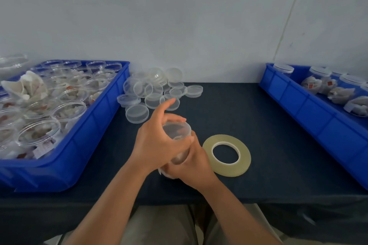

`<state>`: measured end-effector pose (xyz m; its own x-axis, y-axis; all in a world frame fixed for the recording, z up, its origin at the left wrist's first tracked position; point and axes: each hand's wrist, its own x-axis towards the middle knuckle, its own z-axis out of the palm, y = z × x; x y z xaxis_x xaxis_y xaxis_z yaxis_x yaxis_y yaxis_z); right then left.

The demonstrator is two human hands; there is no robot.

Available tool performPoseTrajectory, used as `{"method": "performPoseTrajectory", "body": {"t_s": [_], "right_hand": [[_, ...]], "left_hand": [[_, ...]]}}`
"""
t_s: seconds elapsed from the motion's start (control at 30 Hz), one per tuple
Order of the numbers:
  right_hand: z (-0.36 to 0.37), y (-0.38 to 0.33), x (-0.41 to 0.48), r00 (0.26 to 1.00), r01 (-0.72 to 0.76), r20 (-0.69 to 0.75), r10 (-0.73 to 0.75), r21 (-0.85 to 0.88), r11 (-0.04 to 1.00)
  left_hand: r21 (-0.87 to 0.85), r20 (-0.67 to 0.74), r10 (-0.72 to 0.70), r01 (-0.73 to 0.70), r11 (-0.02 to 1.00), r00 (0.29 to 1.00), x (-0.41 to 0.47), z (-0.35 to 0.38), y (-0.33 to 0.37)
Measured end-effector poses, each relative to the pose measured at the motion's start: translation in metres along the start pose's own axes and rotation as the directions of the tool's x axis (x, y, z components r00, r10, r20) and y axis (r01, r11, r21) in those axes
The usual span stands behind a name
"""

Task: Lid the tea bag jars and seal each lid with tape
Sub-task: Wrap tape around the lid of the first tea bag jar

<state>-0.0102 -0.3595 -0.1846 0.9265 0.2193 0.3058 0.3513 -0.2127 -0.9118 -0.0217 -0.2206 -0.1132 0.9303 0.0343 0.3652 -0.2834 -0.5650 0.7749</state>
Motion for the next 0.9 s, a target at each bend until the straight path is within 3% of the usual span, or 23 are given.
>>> {"method": "performPoseTrajectory", "body": {"t_s": [0.13, 0.27, 0.5, 0.6, 0.67, 0.77, 0.9], "right_hand": [[0.005, -0.002, -0.001, 1.0, 0.015, 0.005, -0.015, -0.037, 0.999], [0.007, -0.004, -0.004, 0.994, 0.081, -0.052, -0.099, -0.269, 0.96], [0.003, -0.006, -0.006, 0.998, 0.042, -0.04, -0.051, -0.211, 0.977], [-0.001, -0.011, -0.005, 0.998, -0.037, 0.05, 0.041, -0.082, 0.996], [-0.013, -0.013, -0.006, 0.984, -0.04, 0.167, 0.055, -0.09, 0.995], [-0.046, -0.007, -0.008, 0.97, 0.075, 0.239, 0.037, -0.444, 0.893], [-0.102, 0.004, -0.019, 0.952, -0.048, 0.152, 0.264, -0.783, 0.621]], "left_hand": [[-0.119, -0.115, -0.057, 0.043, 0.992, 0.992, -0.01, 0.009, -0.007], [-0.112, -0.251, -0.18, 0.156, 0.981, 0.951, -0.02, 0.022, -0.004], [-0.131, -0.068, -0.057, 0.048, 0.99, 0.996, -0.004, 0.007, -0.015], [-0.123, -0.027, 0.03, -0.033, 0.992, 0.999, 0.001, 0.003, -0.018], [-0.162, 0.001, 0.079, -0.078, 0.984, 0.997, 0.0, -0.001, -0.022], [-0.177, 0.021, 0.149, -0.143, 0.974, 0.989, -0.004, -0.002, -0.037], [-0.17, -0.078, 0.177, -0.188, 0.967, 0.981, -0.004, 0.007, -0.048]]}}
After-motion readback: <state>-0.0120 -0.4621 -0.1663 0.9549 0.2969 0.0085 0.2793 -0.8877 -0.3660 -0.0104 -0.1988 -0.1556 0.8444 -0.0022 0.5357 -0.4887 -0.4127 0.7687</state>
